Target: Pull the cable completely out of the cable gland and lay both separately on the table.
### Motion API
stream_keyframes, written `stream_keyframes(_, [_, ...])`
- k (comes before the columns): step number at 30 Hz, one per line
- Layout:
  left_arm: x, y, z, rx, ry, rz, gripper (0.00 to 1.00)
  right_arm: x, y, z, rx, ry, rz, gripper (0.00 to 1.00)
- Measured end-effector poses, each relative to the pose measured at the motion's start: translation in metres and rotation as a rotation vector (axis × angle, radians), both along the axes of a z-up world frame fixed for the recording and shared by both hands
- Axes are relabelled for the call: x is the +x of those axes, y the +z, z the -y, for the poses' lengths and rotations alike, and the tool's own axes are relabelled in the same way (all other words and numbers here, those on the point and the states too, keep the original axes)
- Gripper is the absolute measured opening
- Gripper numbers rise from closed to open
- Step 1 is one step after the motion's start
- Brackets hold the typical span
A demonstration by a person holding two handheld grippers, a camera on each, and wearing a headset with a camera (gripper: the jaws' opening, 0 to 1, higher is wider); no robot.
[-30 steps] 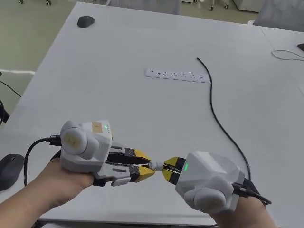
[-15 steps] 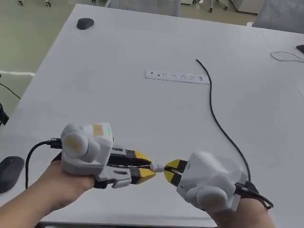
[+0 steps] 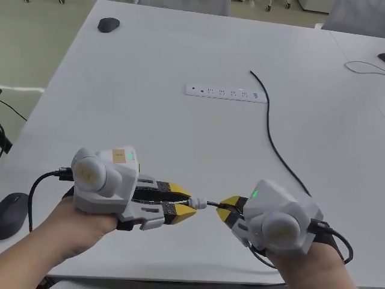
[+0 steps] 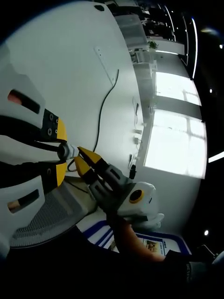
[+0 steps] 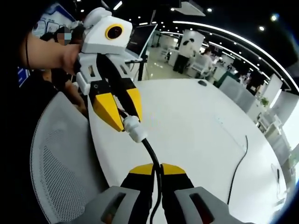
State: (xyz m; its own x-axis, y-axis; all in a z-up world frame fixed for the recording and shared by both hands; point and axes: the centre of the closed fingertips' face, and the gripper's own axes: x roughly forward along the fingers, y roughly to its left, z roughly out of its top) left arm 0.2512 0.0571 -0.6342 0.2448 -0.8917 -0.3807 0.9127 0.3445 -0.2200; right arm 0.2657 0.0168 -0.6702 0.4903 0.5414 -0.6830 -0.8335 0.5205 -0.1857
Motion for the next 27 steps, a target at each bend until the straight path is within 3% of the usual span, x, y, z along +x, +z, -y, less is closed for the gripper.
stream_keyframes(11, [0.001, 0.0, 0.001, -0.002, 0.009, 0.007, 0.15, 0.005, -0.015, 0.023, 0.073, -0.15, -0.102, 0.0])
stream_keyframes(27, [0.002, -0.002, -0.001, 0.002, 0.02, 0.005, 0.15, 0.013, -0.053, 0.064, 0.194, -0.416, -0.266, 0.0])
